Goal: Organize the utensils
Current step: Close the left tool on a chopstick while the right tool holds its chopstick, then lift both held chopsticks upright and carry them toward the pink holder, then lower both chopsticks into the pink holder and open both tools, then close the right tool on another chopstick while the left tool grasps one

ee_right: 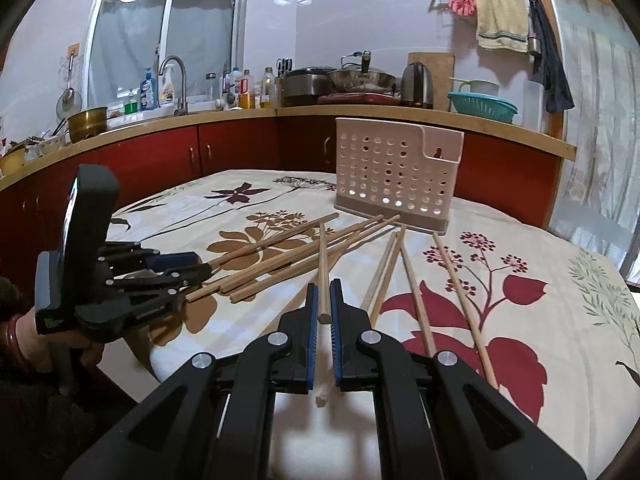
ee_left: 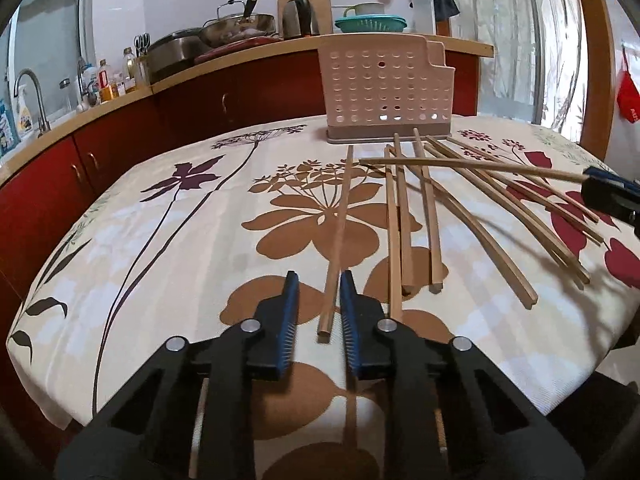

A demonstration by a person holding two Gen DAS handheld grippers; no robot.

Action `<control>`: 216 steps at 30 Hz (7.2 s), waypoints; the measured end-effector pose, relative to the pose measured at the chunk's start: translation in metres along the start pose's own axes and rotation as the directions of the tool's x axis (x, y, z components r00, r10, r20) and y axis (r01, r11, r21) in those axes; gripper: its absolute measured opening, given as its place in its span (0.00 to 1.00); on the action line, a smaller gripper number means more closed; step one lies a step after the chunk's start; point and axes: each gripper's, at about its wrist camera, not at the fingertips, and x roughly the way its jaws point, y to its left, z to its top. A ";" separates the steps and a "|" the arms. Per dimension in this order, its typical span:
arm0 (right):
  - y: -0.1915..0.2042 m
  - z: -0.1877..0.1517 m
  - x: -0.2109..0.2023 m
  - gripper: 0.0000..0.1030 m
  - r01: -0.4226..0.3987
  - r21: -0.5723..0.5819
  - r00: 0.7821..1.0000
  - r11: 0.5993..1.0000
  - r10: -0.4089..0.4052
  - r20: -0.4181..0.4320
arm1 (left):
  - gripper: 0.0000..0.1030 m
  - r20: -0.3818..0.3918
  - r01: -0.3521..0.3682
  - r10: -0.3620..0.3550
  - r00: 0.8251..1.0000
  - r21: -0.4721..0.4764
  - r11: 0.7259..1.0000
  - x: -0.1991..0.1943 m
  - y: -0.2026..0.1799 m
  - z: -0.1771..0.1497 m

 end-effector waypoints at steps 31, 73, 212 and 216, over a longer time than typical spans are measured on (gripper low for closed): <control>-0.013 0.012 -0.035 0.07 0.063 0.064 0.996 0.996 -0.067 0.053 | 0.07 0.054 -0.032 0.034 0.998 -0.045 0.998 -0.031 0.011 0.017; -0.030 0.073 -0.058 0.06 0.073 0.119 0.981 0.990 -0.093 0.168 | 0.07 0.143 0.024 -0.007 0.990 -0.117 0.993 -0.094 0.044 0.098; -0.086 -0.028 -0.012 0.46 0.179 0.265 0.984 0.947 -0.171 -0.054 | 0.40 -0.070 0.189 -0.189 0.979 -0.005 0.982 -0.006 -0.001 0.016; -0.084 -0.026 -0.015 0.46 0.175 0.261 0.985 0.949 -0.171 -0.039 | 0.35 -0.089 0.192 -0.191 0.977 -0.006 0.981 -0.007 -0.001 0.001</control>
